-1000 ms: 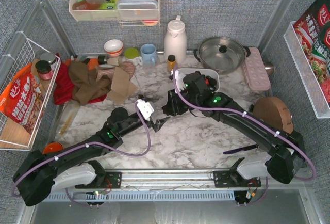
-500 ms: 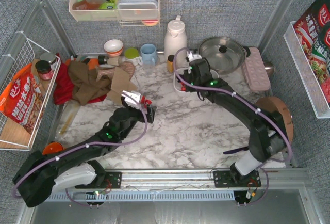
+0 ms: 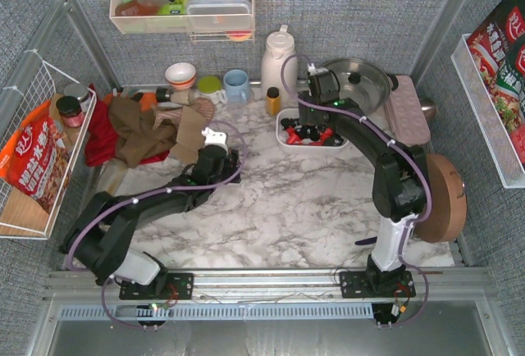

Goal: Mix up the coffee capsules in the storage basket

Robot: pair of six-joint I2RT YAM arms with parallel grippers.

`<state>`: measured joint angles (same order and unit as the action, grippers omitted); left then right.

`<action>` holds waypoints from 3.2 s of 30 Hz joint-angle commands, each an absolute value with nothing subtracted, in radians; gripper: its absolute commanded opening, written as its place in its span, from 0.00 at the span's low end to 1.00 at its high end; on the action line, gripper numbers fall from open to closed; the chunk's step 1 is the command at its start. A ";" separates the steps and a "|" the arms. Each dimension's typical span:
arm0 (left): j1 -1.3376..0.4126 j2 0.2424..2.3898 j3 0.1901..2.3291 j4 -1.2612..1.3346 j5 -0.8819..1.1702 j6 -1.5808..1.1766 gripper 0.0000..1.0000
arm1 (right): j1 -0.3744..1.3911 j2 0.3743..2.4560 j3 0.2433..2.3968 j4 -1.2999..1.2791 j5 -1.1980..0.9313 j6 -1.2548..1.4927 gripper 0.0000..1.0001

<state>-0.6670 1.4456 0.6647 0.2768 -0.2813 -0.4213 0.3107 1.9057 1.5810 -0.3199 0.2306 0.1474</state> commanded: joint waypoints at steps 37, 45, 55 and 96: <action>-0.618 1.710 0.905 0.162 -0.025 -0.294 0.28 | 0.423 1.432 1.213 -0.355 -0.071 0.226 0.66; -0.704 1.419 0.653 0.519 0.108 -0.171 0.29 | 0.496 1.383 1.208 -0.349 -0.177 0.284 0.66; -0.871 1.262 0.515 0.796 0.110 0.036 0.30 | 0.586 1.356 1.202 -0.280 -0.327 0.396 0.67; -0.947 1.228 0.524 0.795 0.006 0.090 0.54 | 0.632 1.307 1.115 -0.216 -0.305 0.487 0.42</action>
